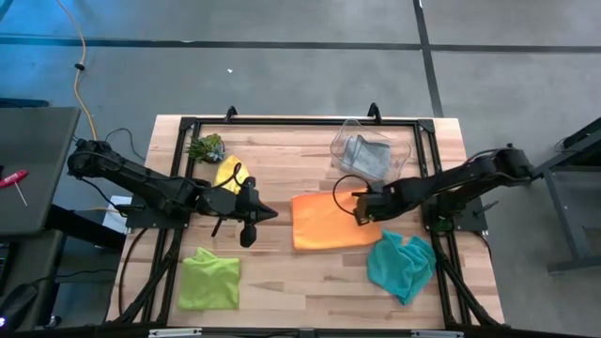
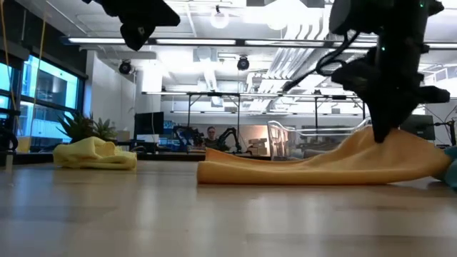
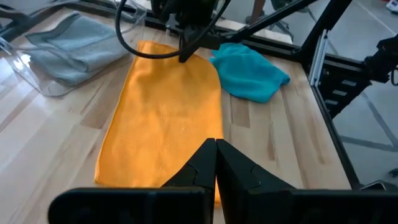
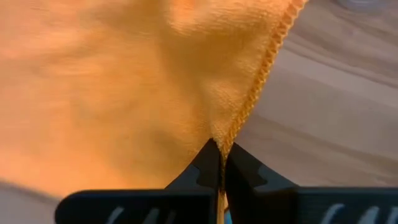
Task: Fold microfiber towels
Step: Fold the orange microfiber towel
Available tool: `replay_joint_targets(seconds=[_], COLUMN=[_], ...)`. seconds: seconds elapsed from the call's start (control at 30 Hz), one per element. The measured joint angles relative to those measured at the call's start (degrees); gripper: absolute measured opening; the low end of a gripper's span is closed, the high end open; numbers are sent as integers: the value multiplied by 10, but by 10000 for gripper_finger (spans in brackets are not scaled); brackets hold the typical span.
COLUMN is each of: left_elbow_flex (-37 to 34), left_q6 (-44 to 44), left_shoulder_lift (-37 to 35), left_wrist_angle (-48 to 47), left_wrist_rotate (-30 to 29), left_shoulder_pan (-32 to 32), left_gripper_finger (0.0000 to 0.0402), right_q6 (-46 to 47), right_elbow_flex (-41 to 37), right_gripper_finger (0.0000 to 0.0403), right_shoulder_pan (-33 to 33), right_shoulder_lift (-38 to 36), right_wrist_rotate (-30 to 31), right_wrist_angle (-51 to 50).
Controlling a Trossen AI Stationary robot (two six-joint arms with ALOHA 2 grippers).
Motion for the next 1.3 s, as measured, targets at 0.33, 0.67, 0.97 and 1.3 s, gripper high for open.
replay_joint_targets(seconds=[0.33,0.67,0.97,1.3], left_elbow_flex=[0,0,0,0], left_q6=[-1,-5,-1,20], left_shoulder_lift=[0,0,0,0], left_wrist_angle=[11,6,-1,0], left_wrist_rotate=[-5,-5,-5,-16], left_shoulder_pan=[0,0,0,0], left_gripper_finger=[0,0,0,0], right_q6=[-5,-50,-60,-30], right_elbow_flex=[40,157,249,257], right_gripper_finger=[0,0,0,0], right_shoulder_pan=[0,0,0,0], right_shoulder_lift=[37,178,272,301], right_wrist_rotate=[-11,-11,-11,-8], right_wrist_angle=[121,224,269,291])
